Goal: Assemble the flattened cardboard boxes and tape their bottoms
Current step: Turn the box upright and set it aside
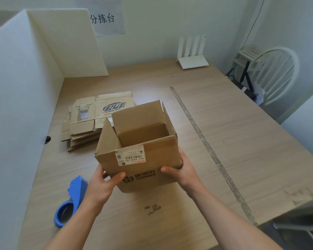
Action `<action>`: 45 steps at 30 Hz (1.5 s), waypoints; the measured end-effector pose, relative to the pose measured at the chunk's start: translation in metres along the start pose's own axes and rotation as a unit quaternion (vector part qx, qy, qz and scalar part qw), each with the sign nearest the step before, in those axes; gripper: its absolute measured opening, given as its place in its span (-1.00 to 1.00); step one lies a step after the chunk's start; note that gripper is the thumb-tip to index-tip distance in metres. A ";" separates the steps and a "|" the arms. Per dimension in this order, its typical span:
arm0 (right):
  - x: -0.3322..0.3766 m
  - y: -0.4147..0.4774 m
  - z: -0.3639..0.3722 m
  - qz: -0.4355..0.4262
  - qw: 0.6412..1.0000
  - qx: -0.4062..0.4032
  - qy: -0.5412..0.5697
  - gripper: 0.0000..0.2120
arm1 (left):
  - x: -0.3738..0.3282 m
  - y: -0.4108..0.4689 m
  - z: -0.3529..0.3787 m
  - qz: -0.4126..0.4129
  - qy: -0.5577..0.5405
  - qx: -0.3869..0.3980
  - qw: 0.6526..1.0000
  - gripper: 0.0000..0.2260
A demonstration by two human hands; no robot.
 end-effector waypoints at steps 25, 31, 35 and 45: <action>0.048 0.023 -0.135 -0.024 0.971 -0.230 0.056 -0.45 | -0.111 0.046 0.080 0.190 0.410 0.049 0.891 -0.37; 0.036 0.047 -0.208 -0.010 0.960 -0.270 0.068 -0.56 | -0.139 0.085 0.159 0.202 0.475 0.081 0.853 -0.34; 0.036 0.075 -0.269 -0.009 0.960 -0.272 0.069 -0.39 | -0.147 0.114 0.214 0.193 0.499 0.089 0.840 -0.35; 0.088 0.196 -0.425 -0.049 0.965 -0.247 0.075 -0.44 | -0.196 0.199 0.351 0.170 0.541 0.083 0.820 -0.36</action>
Point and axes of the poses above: each hand's wrist, its own y-axis towards the middle knuckle, its own z-axis out of the palm, x = y × z, the point moved 9 cm from there along y, towards the middle knuckle, and after that the axes turned 1 degree about z, right-handed, at the moved point
